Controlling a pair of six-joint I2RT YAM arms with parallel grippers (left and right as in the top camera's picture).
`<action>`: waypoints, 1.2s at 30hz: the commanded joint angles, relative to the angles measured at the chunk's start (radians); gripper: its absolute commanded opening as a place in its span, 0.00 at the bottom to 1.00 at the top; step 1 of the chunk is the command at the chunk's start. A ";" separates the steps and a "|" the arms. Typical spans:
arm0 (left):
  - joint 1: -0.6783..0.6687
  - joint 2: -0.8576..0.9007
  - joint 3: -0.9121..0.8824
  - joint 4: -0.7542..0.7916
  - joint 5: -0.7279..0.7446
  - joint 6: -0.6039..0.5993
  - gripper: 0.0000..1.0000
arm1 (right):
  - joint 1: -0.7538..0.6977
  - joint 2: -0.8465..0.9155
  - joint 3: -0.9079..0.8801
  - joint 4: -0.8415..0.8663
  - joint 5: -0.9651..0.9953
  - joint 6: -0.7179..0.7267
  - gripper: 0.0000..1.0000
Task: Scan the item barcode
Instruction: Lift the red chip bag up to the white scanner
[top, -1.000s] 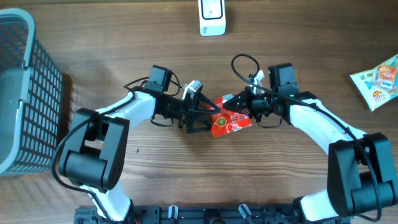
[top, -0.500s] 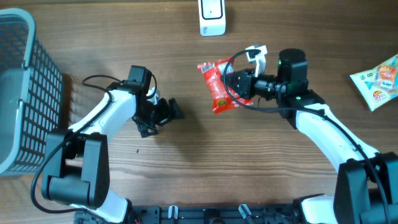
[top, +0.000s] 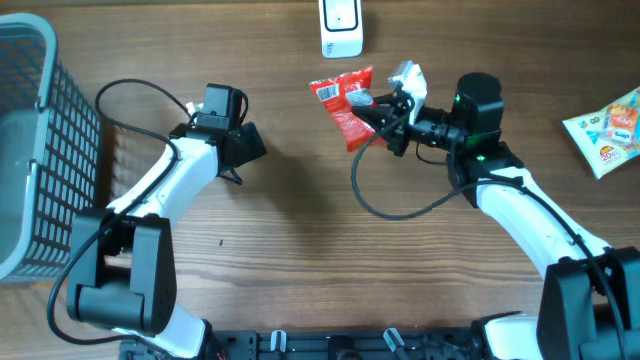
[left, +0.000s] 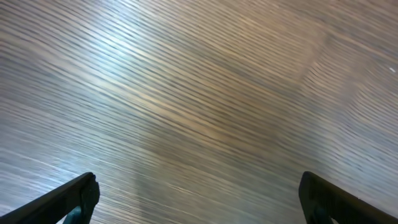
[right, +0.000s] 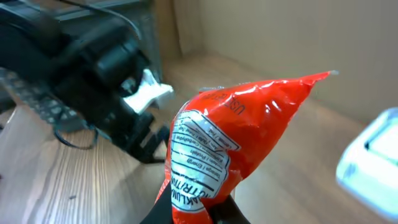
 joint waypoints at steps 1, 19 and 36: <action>0.003 -0.016 0.014 -0.001 -0.060 -0.003 1.00 | 0.007 -0.011 0.020 0.117 -0.129 -0.060 0.04; 0.003 -0.016 0.014 -0.001 -0.060 -0.003 1.00 | -0.201 -0.011 0.020 0.202 -0.032 0.047 0.04; 0.003 -0.016 0.014 -0.001 -0.060 -0.003 1.00 | 0.204 0.010 0.020 0.191 1.402 -0.459 0.04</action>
